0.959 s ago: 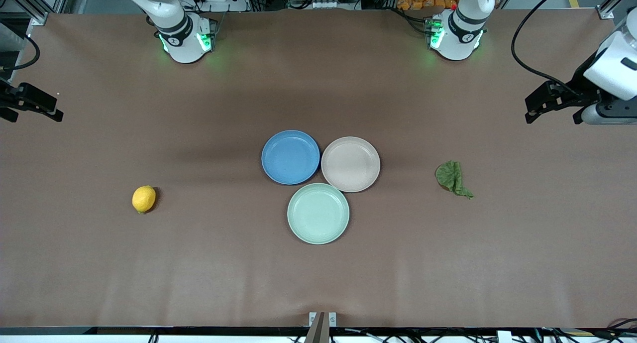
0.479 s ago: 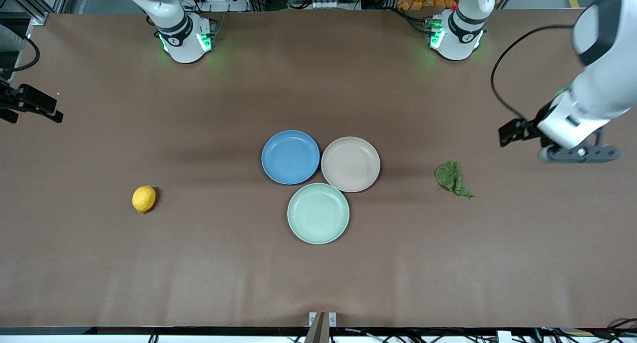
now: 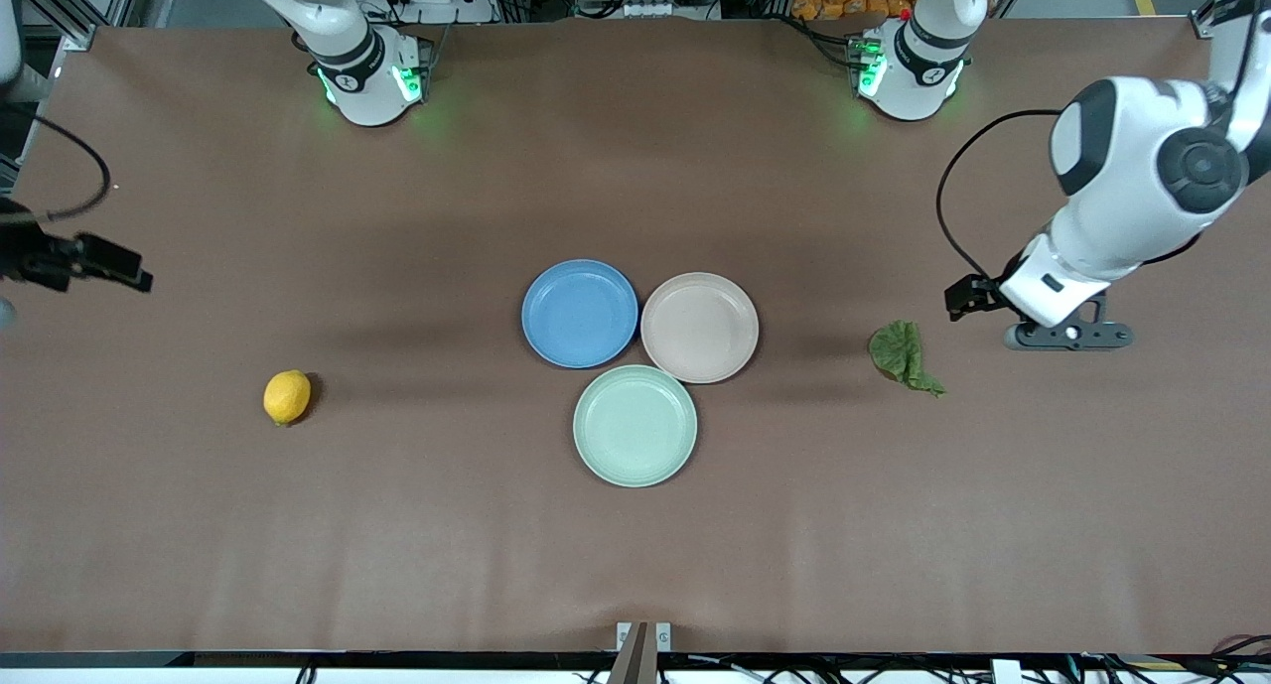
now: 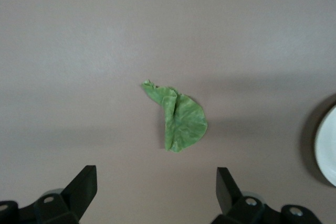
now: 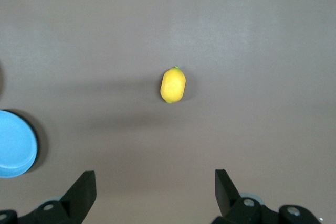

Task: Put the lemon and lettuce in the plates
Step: 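Grasp the lemon with the right gripper while the left gripper grasps the lettuce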

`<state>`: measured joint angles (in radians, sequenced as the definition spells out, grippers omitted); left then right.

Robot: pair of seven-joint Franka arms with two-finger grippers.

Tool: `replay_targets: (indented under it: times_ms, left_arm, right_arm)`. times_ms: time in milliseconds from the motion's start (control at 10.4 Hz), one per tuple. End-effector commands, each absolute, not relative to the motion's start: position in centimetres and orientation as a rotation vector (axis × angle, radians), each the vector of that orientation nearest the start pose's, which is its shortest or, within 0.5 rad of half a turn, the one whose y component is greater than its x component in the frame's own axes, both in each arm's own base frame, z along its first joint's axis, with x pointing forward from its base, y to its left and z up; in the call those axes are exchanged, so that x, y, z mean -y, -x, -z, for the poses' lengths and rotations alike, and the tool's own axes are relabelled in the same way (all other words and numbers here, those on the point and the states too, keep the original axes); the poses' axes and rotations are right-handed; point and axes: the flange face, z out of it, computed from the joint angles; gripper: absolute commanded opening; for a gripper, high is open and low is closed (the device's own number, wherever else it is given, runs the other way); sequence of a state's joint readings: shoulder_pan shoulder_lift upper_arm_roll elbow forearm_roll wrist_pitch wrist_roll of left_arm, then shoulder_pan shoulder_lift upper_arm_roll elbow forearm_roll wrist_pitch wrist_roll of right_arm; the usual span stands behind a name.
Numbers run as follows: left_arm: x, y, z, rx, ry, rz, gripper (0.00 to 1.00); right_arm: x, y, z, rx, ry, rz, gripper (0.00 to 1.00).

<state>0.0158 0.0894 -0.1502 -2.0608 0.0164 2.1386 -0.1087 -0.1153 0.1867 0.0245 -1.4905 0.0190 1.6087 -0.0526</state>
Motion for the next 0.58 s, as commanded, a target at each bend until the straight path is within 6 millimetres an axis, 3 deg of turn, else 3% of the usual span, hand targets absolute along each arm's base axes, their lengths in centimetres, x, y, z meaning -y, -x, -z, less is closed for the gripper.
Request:
replay_targets:
  times_ms: [0, 479]
  left_arm:
    - [6.8, -56.1, -35.5, -0.090, 3.129, -0.048, 1.00]
    - [7.0, -57.0, -27.9, -0.091, 3.152, -0.074, 1.00]
  right_arm:
    - [6.4, -63.2, -51.0, -0.091, 3.113, -0.155, 1.00]
    - [8.9, -67.0, -40.0, -0.294, 3.090, -0.198, 1.00]
